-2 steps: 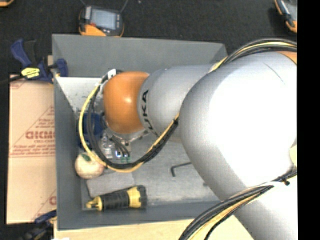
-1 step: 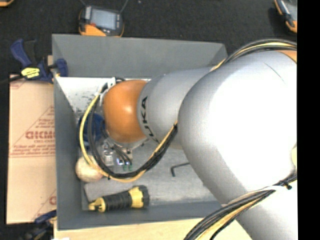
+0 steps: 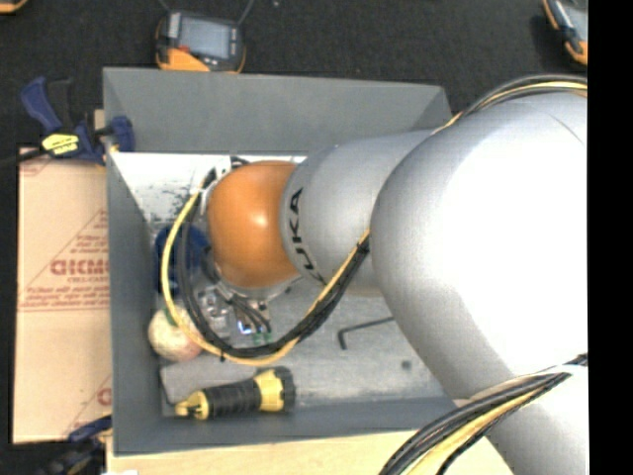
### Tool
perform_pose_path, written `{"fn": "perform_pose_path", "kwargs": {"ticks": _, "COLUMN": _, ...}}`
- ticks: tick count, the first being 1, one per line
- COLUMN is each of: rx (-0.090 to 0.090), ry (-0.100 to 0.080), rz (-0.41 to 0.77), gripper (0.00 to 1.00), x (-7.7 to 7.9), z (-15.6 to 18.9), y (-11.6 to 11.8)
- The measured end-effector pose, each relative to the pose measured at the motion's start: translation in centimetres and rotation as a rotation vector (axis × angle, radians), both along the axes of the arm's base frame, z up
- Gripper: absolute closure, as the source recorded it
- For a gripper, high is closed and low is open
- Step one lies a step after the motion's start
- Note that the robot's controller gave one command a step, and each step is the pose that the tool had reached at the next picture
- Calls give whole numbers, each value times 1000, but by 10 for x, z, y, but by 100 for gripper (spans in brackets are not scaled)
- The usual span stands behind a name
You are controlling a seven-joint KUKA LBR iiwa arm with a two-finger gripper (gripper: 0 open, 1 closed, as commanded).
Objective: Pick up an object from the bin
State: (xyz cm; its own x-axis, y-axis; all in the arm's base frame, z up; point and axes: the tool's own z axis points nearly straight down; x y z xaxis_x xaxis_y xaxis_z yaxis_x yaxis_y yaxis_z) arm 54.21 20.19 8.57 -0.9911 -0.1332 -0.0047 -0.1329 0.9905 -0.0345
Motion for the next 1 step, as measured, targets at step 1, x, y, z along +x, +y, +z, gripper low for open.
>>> {"fn": "perform_pose_path", "kwargs": {"ticks": 1, "rx": -1, "ry": 0, "rz": 145, "gripper": 100, "x": 9, "z": 95, "y": -17}}
